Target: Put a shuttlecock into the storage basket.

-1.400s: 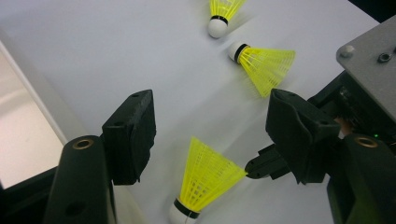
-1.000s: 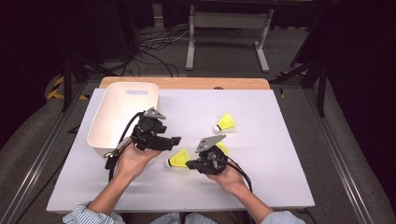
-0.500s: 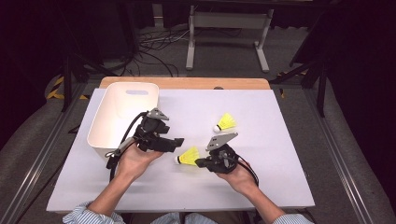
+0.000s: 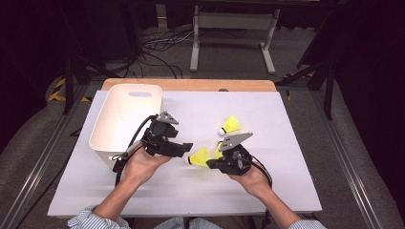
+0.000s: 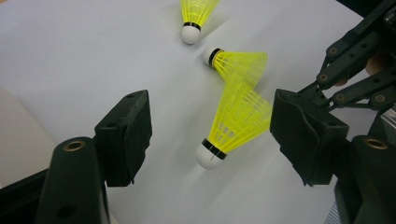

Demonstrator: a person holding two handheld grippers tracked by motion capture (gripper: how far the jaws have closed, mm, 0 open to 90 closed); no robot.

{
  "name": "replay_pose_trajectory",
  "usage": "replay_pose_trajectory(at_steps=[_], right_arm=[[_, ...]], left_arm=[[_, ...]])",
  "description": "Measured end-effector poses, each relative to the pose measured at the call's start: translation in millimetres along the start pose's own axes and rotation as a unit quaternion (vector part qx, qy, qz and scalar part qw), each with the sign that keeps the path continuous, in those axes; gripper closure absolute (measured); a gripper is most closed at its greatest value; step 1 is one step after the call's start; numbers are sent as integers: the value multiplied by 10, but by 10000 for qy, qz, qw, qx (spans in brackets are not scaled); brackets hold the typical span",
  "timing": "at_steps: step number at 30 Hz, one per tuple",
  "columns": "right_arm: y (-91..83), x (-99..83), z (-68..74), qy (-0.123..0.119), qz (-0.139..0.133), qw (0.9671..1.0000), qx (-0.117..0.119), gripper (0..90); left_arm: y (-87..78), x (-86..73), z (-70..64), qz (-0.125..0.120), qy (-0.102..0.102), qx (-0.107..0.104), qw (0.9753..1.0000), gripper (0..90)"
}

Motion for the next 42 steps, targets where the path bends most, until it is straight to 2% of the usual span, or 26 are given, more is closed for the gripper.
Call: replay_pose_trajectory(at_steps=[18,29,42], right_arm=[[-213,-8,-71,146,-137,9998,-62,900],[-290,31,-67,119,-179,9997,-76,900],[-319,86,-24,53,-171,9998,9,900]], left_arm=[[166,-13,-107,196,210,-104,9995,300],[232,-48,-164,302,345,-124,9989,301],[370,-187,-245,620,581,-113,9963,301]])
Point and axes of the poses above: each handheld gripper's, and its own axes: y roughly forward along the jaws, x roughly out of its top, z roughly to its left, the point moved 6 cm from there along y, roughly forward along the jaws, and after that the axes turned 12 degrees about x, right-handed, at the moved point
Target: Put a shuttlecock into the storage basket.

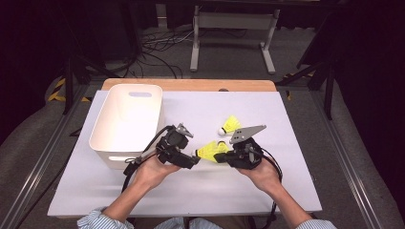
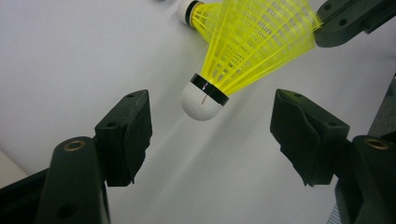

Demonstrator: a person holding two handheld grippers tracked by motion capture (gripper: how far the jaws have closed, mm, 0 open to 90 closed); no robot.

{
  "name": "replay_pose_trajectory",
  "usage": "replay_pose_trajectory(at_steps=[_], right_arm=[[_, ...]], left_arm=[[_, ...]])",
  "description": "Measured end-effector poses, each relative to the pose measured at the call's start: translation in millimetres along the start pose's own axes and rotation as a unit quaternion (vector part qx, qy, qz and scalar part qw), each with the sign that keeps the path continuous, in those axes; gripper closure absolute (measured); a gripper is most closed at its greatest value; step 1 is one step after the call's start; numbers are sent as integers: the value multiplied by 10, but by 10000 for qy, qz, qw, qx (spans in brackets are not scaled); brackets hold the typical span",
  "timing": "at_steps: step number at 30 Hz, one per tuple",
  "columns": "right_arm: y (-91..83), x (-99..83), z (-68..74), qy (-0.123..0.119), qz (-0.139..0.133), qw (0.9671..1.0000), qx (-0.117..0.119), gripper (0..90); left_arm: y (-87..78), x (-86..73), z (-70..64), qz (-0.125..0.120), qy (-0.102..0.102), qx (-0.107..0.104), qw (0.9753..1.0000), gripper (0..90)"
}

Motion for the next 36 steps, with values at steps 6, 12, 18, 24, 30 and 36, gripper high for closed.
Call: replay_pose_trajectory(at_steps=[6,12,18,24,30,36], right_arm=[[-4,8,19,-8,-10,10000,13,900],[18,10,48,-13,30,9999,96,900],[52,30,81,-61,46,9998,170,900],[71,65,113,-110,-1,9997,214,900],[76,70,119,-80,-33,9996,278,900],[86,68,118,-93,-54,9995,311,900]], left_arm=[[76,-32,-50,92,42,14,9999,298],[169,-66,-97,194,132,63,9997,289],[221,-82,-125,225,229,116,9994,287],[243,-105,-111,282,219,142,9993,303],[254,-121,-101,262,221,129,9993,342],[248,-114,-117,216,246,65,9994,435]])
Point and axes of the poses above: each handheld gripper's, and its own axes: y roughly forward along the jaws, x roughly out of its top, z roughly to its left, the point moved 6 cm from there along y, roughly forward along the jaws, and after that the axes turned 12 degrees about x, right-handed, at the moved point
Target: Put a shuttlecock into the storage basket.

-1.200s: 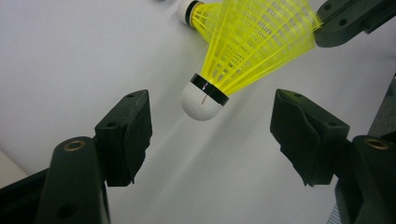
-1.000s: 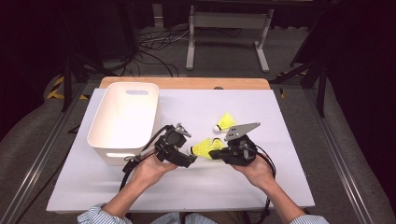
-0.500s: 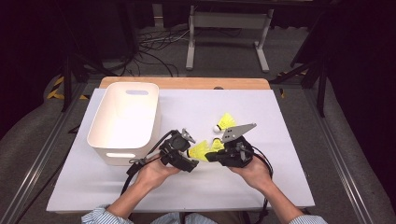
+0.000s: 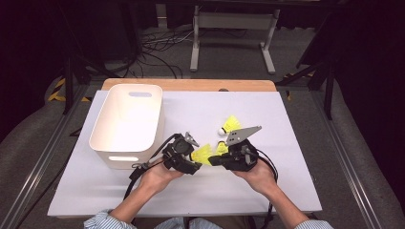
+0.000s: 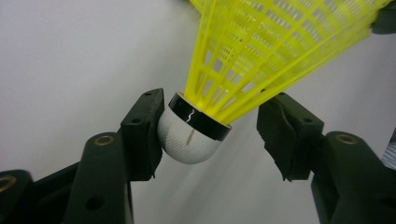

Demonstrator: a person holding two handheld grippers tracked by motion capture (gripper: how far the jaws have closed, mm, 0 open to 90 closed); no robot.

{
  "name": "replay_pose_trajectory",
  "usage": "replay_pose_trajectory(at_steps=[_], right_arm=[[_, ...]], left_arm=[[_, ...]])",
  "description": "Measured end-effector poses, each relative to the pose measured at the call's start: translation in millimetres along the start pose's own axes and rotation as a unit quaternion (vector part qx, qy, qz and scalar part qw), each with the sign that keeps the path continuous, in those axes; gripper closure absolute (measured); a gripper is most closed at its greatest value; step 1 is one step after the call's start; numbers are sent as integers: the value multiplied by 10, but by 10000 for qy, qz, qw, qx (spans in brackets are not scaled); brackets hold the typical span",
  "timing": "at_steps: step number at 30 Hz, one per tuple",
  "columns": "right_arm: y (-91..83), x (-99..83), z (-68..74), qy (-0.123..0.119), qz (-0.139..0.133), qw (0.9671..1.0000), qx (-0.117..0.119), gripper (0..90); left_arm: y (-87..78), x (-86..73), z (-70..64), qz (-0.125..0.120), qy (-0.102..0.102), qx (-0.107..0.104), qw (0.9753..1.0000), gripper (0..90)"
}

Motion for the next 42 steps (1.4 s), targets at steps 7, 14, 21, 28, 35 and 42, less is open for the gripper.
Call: replay_pose_trajectory(at_steps=[7,14,21,28,35,42], right_arm=[[-7,-5,-21,58,-40,10000,-31,900],[6,-25,-70,124,-65,9998,-111,900],[-16,-32,-107,204,-114,9995,-233,900],[-26,-21,-114,240,-184,9990,-323,900],[-51,-17,-122,263,-267,9982,-464,893],[-91,-23,-149,320,-355,9970,-610,807]], left_arm=[[-6,-21,15,16,23,28,10000,503],[-9,-52,24,75,79,129,9999,577],[-18,-50,27,93,125,222,9996,627],[-51,-31,33,87,149,304,9994,631],[-70,-18,45,114,152,342,9992,633],[-92,-21,82,156,102,381,9991,634]])
Point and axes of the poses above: each handheld gripper's, and its own axes: y roughly forward along the jaws, x roughly out of its top, z roughly to its left, the point moved 6 cm from there along y, roughly forward along the jaws, and after that the axes turned 12 degrees about x, right-handed, at the moved point
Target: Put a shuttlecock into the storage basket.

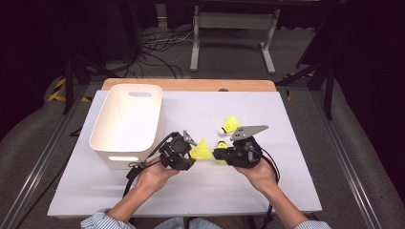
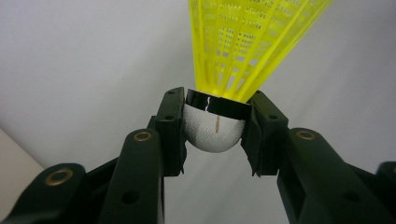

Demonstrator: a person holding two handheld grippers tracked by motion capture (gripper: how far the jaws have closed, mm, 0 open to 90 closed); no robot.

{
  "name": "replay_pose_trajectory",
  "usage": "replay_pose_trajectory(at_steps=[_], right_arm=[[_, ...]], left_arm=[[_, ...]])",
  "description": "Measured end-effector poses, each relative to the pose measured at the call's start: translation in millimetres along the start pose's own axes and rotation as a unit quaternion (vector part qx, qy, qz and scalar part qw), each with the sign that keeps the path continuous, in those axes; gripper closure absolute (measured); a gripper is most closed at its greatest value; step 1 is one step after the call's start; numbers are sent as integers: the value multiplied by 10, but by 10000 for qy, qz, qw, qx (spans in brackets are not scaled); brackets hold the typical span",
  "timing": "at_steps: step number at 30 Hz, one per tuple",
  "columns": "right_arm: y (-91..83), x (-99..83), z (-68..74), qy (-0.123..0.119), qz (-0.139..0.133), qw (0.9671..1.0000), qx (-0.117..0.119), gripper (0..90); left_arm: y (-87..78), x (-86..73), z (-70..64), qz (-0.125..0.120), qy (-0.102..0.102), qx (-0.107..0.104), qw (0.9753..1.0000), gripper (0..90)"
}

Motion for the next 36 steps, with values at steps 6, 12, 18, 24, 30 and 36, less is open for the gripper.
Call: replay_pose_trajectory(at_steps=[6,12,18,24,30,36], right_arm=[[-30,-3,-7,-60,-102,9998,-127,699],[-137,-21,-39,-216,-327,9980,-486,556],[-215,-57,-72,-324,-527,9952,-763,448],[-277,-114,-109,-400,-735,9914,-1005,344],[-367,-187,-184,-338,-994,9873,-1189,272],[-448,-276,-238,-291,-1159,9838,-1337,224]], left_arm=[[-25,7,3,19,-67,-34,10000,634],[-92,33,36,51,-165,-22,9998,634],[-188,43,95,52,-257,15,9997,634],[-267,67,152,47,-294,75,9995,633],[-310,101,210,49,-403,64,9992,633],[-336,123,252,72,-456,22,9989,633]])
Point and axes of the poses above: each handheld gripper's, and its own axes: y roughly forward along the jaws, x roughly out of its top, z roughly to its left, the point moved 6 cm from there along y, roughly forward along the jaws, and after that the axes turned 12 degrees about x, right-handed, at the moved point
